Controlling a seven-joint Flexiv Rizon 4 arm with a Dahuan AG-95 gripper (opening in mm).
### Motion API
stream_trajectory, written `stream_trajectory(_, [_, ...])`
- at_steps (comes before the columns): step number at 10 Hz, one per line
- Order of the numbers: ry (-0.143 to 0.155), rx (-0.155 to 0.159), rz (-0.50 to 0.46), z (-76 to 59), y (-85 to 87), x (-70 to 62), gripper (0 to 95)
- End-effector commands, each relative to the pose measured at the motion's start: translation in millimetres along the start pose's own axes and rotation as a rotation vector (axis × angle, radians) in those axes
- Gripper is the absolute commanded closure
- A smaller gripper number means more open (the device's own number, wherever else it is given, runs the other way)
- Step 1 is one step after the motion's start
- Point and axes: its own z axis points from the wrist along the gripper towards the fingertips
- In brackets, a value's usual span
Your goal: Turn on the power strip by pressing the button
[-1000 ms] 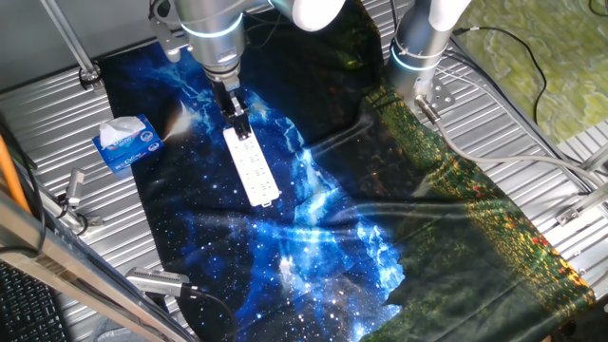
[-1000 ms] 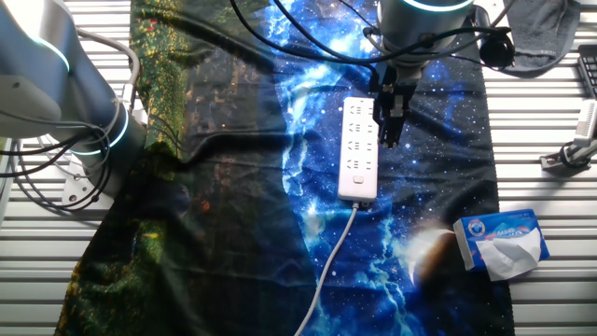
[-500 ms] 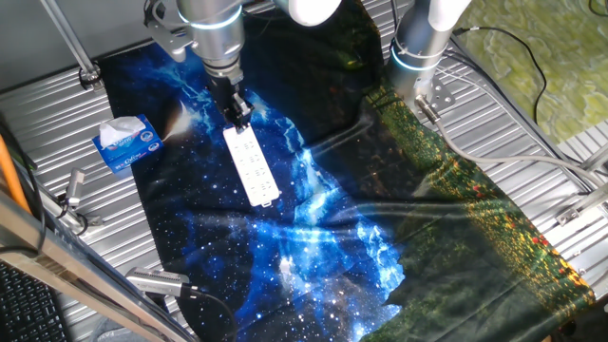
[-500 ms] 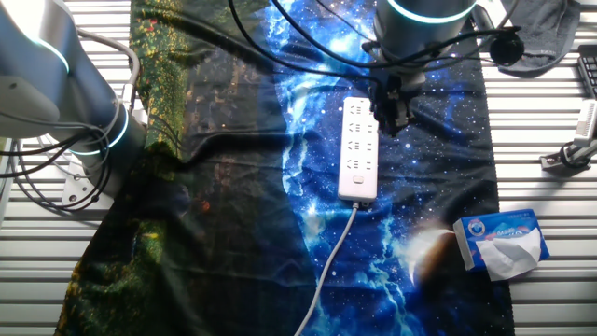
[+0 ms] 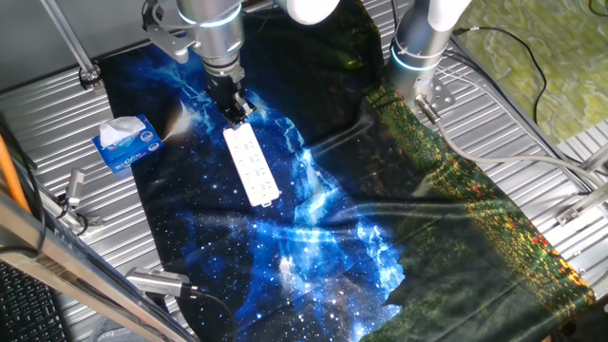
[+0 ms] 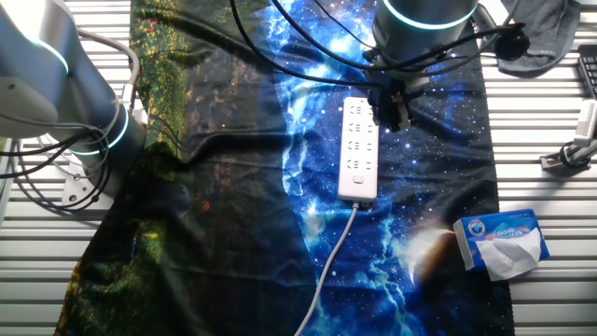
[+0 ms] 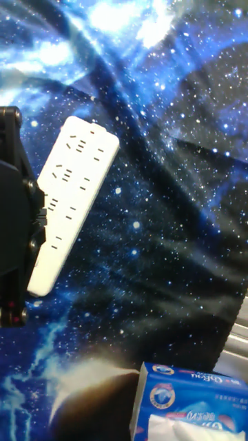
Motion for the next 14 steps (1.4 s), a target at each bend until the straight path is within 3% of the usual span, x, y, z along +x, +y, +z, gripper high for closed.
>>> stream_trajectory(1, [0.016, -0.006, 0.081, 0.3, 0.1, 0.0, 95.0])
stream_trajectory(5, [0.026, 0.020, 0.179, 0.2, 0.2, 0.0, 95.0])
stream_trajectory(12, [0.029, 0.013, 0.263, 0.0, -0.3, 0.4, 95.0])
stream_trajectory(14, [0.026, 0.004, 0.254, 0.1, -0.3, 0.4, 57.0])
